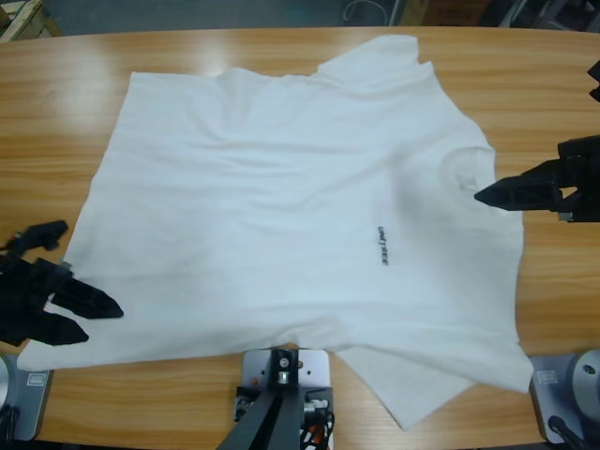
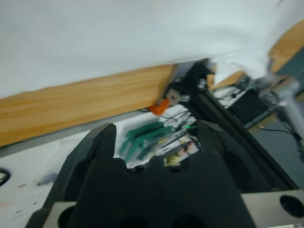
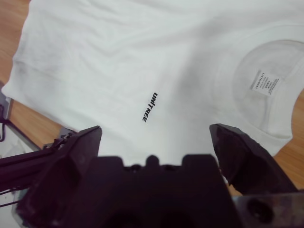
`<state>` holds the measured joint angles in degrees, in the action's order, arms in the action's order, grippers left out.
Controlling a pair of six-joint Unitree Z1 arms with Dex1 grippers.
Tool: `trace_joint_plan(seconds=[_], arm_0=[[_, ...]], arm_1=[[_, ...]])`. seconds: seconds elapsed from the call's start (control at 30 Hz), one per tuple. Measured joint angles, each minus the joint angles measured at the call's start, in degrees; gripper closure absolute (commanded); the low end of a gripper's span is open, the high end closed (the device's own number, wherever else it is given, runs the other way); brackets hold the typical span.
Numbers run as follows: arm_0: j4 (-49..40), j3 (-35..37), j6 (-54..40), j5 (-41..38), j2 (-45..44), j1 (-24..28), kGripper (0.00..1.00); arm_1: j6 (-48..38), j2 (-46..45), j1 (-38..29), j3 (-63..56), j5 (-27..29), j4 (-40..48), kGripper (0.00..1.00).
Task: Fold clothes
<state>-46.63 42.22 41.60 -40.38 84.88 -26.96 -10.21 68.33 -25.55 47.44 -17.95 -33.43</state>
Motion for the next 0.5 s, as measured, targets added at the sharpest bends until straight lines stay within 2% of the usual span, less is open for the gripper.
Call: trace_joint_plan(seconds=[0.17,0.23,0.37,0.5], arm_0=[[0.02,-1.94,0.76,13.35,1.94,-8.0,0.321],[0.06,-2.24,3.44,19.33,1.85,-13.95,0.253],[0.1,-2.61,14.33,31.59,-0.09,-27.93,0.254],[0.21,-3.16,23.8,39.14,-3.2,-37.23,0.255]], arm_1=[[0.0,0.0,0.0,0.0,0.0,0.0,0.073],[0.0,-0.01,-0.02,-0.02,0.0,0.01,0.073],[0.0,-0.04,-0.02,-0.03,0.0,0.01,0.073],[0.0,-0.05,-0.03,-0.04,0.0,0.01,0.073]])
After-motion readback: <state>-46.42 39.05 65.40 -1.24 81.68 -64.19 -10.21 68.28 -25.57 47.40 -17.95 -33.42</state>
